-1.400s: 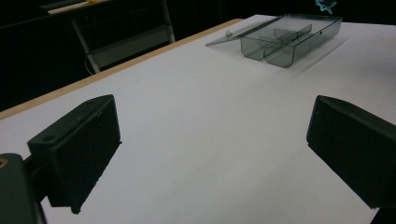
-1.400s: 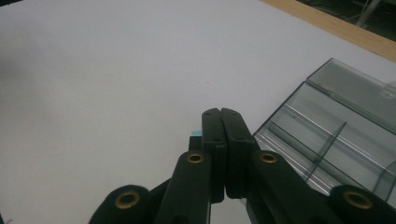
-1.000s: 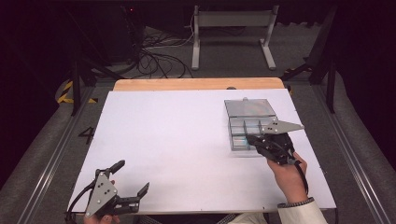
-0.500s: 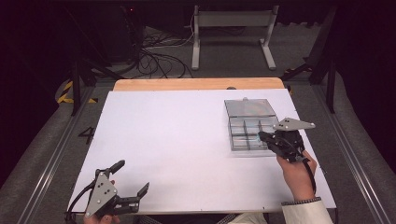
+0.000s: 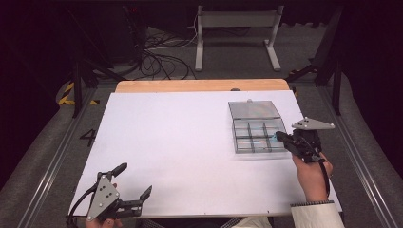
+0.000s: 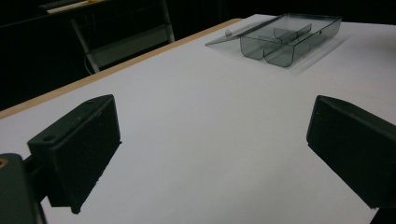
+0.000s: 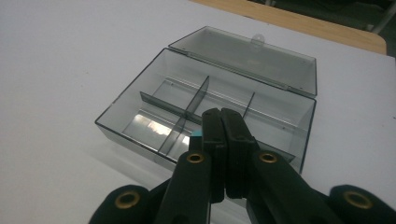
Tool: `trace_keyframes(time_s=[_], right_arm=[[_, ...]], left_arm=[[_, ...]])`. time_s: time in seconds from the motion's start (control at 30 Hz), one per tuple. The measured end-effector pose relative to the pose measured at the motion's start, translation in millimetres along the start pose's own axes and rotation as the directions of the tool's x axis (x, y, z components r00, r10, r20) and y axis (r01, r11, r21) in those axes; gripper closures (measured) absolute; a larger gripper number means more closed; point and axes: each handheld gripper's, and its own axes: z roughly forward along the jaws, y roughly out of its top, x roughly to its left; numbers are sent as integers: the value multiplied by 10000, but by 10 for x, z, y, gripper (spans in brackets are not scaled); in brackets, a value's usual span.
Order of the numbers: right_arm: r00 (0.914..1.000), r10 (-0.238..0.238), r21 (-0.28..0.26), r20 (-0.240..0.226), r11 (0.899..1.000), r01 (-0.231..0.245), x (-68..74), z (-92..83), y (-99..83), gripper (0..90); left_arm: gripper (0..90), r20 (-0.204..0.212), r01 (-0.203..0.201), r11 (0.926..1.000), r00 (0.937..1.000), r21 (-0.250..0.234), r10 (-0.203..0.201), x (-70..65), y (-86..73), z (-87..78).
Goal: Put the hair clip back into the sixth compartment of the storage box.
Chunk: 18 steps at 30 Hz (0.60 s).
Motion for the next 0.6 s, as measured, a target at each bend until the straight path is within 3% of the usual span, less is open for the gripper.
trace_keyframes(time_s=[0.6], right_arm=[[9955, 812, -91, 487, 9967, -809, -295, -18, -104, 895]], left_arm=[[36, 16, 48, 10000, 10000, 7, -48, -4, -1, 3]])
